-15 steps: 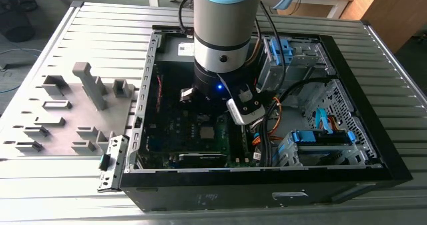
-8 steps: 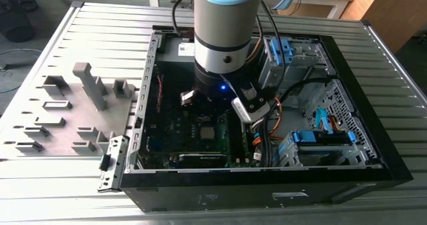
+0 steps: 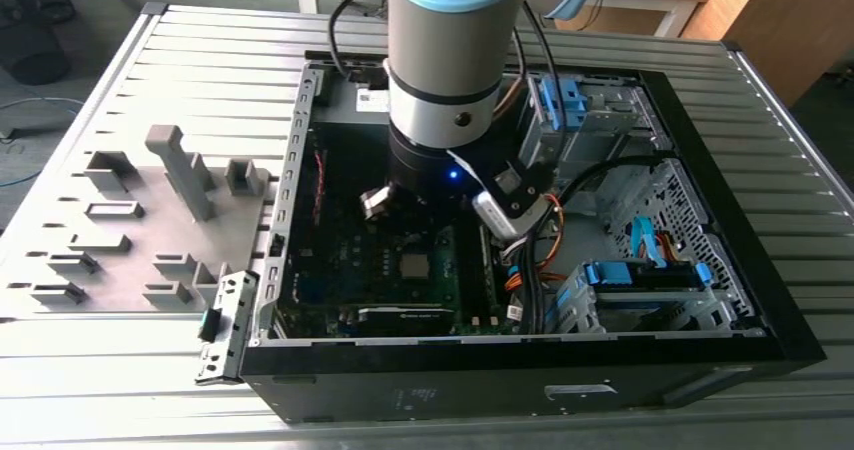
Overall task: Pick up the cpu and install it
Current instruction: 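Close the cpu cover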
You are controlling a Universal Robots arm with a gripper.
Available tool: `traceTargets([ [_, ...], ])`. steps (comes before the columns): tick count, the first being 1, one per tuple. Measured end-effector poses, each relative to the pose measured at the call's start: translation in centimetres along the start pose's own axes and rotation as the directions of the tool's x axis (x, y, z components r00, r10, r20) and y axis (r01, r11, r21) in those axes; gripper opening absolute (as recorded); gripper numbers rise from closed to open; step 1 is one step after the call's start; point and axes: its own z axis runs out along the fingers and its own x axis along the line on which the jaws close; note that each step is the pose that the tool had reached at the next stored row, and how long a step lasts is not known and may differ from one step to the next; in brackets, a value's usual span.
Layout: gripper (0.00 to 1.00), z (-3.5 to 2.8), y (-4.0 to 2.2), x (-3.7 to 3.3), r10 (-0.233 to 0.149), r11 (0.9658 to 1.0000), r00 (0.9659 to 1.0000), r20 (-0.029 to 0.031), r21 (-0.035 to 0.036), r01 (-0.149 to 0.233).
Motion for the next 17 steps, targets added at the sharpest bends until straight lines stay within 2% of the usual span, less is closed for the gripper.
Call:
traceTargets([
  [4, 0.11, 0.05, 0.00, 0.00, -0.072, 0.9974, 0.9974, 0.0000, -0.0017, 0.072],
  [8, 0.11, 0.10, 0.00, 0.00, -0.145, 0.9895, 0.9895, 0.0002, -0.0035, 0.145],
  [11, 0.11, 0.14, 0.00, 0.01, -0.198, 0.9802, 0.9802, 0.0005, -0.0048, 0.198],
  [13, 0.11, 0.17, 0.00, 0.00, -0.235, 0.9721, 0.9721, 0.0006, -0.0056, 0.235],
  [17, 0.11, 0.22, 0.00, 0.01, -0.304, 0.9527, 0.9527, 0.0011, -0.0073, 0.304],
])
